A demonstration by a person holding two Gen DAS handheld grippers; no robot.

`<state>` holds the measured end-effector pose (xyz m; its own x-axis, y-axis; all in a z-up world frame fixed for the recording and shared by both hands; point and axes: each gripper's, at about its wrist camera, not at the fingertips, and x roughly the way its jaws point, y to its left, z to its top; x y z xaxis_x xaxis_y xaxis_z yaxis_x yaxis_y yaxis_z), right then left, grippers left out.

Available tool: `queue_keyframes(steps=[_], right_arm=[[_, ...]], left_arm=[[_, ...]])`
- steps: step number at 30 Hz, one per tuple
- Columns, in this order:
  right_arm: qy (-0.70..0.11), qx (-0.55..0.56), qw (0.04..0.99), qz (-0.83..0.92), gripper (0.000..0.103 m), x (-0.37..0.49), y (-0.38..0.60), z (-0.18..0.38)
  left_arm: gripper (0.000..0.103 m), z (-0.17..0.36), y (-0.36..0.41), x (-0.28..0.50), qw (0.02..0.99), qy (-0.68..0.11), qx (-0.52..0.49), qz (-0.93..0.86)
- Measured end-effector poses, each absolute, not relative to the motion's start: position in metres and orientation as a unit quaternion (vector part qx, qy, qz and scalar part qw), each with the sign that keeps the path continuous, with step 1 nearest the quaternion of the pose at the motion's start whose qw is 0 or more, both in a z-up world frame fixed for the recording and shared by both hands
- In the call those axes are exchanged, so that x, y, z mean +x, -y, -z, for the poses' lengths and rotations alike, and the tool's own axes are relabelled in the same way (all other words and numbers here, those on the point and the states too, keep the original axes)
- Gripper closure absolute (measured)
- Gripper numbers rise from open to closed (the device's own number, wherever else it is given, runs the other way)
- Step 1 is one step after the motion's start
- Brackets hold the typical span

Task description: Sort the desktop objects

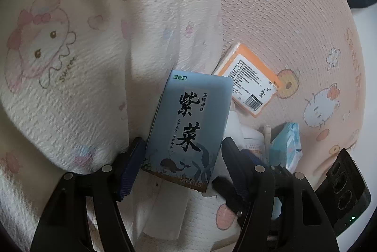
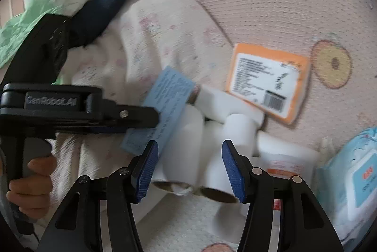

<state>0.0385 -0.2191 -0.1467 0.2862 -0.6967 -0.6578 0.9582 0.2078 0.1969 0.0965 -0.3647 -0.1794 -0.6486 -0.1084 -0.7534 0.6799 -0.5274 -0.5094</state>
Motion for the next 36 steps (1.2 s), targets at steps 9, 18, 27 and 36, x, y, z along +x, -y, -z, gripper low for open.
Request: queue_keyframes(steps=[9,18,27,36], right_arm=[[-0.188,0.329,0.767,0.518,0.049,0.042,0.212,0.151],[-0.171,0.344,0.77,0.51,0.048,0.043,0.218,0.154],[-0.179,0.317,0.792,0.49,0.049,0.055,0.241,0.145],[-0.21,0.3,0.799,0.478,0.048,0.076,0.258,0.143]], left_arm=[[0.045,0.176,0.355,0.097,0.235,-0.402,0.348,0.814],[0.041,0.177,0.355,0.098,0.245,-0.391,0.364,0.809],[0.041,0.172,0.369,0.086,0.242,-0.391,0.365,0.81],[0.058,0.159,0.358,0.091,0.252,-0.362,0.364,0.821]])
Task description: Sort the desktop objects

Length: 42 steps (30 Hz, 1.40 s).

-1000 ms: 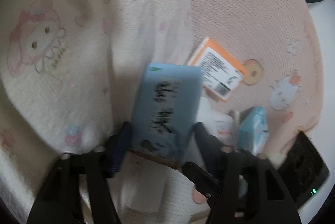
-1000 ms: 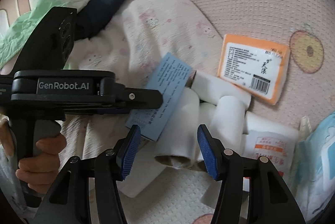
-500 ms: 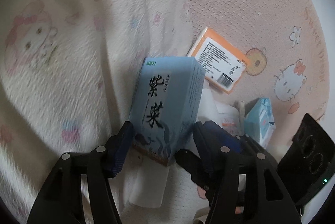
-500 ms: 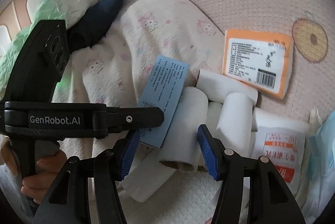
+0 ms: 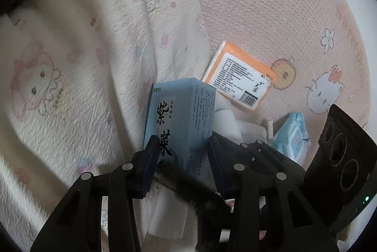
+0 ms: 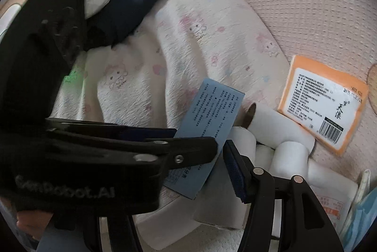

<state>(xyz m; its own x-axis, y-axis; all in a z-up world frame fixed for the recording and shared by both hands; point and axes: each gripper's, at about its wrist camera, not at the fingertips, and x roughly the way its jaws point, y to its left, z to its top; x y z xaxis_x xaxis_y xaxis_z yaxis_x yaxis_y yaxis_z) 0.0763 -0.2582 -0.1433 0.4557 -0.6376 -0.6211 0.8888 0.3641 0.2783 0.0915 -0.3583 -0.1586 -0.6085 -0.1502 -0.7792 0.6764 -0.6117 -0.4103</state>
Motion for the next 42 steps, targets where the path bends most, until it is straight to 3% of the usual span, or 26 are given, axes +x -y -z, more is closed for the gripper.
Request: queue_keyframes(steps=[1,7,23,42], right_arm=[[-0.202,0.306,0.799,0.477,0.054,0.075,0.258,0.144],[-0.181,0.325,0.794,0.48,0.061,0.068,0.249,0.137],[-0.141,0.304,0.76,0.557,0.062,0.039,0.181,0.081],[-0.184,0.317,0.633,0.681,0.062,-0.032,0.079,0.089]], left_arm=[[0.059,0.158,0.358,0.093,0.252,-0.368,0.36,0.82],[0.059,0.139,0.342,0.098,0.25,-0.366,0.34,0.829],[0.059,0.097,0.281,0.077,0.168,-0.334,0.306,0.876],[0.06,0.142,0.173,0.02,-0.013,-0.334,0.379,0.863]])
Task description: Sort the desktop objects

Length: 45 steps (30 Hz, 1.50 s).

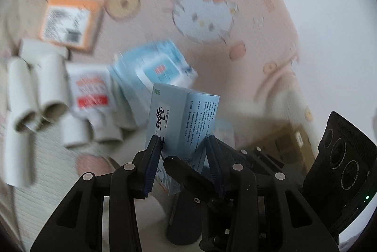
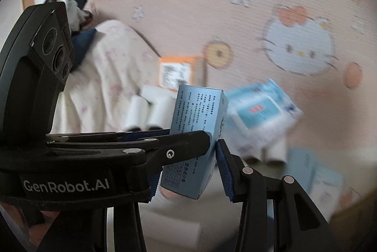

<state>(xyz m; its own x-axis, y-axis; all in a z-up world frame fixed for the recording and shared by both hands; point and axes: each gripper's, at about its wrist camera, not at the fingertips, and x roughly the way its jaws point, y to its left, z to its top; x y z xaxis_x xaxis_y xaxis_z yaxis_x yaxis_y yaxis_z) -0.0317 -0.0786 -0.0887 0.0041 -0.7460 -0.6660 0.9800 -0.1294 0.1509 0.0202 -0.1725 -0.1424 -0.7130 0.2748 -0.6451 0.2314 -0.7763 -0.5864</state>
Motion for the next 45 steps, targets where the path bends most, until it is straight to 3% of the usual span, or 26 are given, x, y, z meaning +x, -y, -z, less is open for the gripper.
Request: queue_keyframes(steps=[7,15,20,26,35,45], right_arm=[[-0.192,0.364,0.598,0.687,0.062,-0.043,0.054,0.111],[-0.165,0.352,0.638,0.665,0.062,-0.029,0.079,0.108],[-0.177,0.343,0.656,0.649,0.062,-0.018,0.103,0.119],[-0.172,0.372,0.654,0.635,0.061,-0.025,0.103,0.135],[-0.267,0.321,0.63,0.655,0.061,-0.031,0.069,0.129],[-0.217,0.338,0.614,0.68,0.061,-0.066,0.066,0.116]], left_arm=[[0.06,0.151,0.161,0.017,0.0,0.309,-0.41,-0.858],[0.061,0.136,0.186,0.022,-0.064,0.218,-0.417,-0.88],[0.065,0.156,0.201,0.019,-0.071,0.241,-0.426,-0.869],[0.074,0.162,0.185,0.01,-0.054,0.204,-0.438,-0.874],[0.075,0.18,0.18,-0.002,-0.018,0.235,-0.45,-0.861],[0.075,0.182,0.186,0.004,-0.026,0.264,-0.447,-0.854]])
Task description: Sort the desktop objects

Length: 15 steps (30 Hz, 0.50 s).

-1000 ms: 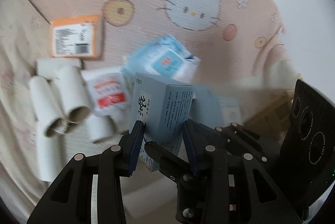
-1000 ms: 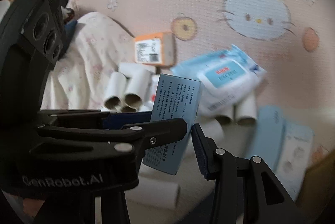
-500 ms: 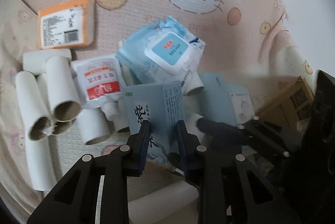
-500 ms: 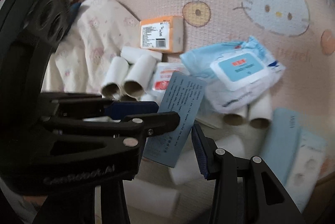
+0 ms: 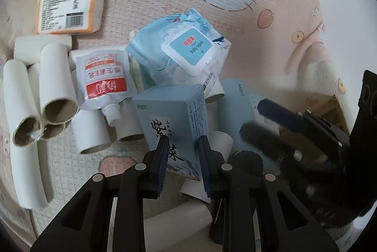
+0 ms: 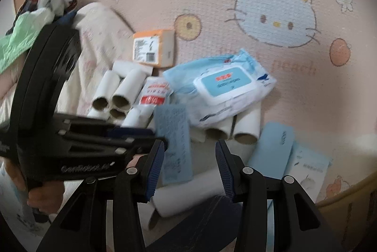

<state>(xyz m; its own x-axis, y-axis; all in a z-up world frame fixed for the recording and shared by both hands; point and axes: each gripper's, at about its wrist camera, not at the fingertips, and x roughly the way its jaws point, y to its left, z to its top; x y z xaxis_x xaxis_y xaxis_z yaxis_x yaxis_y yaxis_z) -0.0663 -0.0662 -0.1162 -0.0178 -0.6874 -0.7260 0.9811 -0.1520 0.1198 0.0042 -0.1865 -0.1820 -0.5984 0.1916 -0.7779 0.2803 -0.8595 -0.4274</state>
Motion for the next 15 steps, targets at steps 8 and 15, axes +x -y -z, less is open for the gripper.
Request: queue_keyframes(steps=[8,15], right_arm=[[-0.174,0.381,0.633,0.651,0.061,-0.08,0.08,0.11],[-0.169,0.411,0.649,0.617,0.061,-0.076,0.101,0.109]], left_arm=[[0.075,0.18,0.196,0.009,0.026,-0.295,0.435,0.85],[0.074,0.173,0.2,0.023,0.053,-0.278,0.424,0.86]])
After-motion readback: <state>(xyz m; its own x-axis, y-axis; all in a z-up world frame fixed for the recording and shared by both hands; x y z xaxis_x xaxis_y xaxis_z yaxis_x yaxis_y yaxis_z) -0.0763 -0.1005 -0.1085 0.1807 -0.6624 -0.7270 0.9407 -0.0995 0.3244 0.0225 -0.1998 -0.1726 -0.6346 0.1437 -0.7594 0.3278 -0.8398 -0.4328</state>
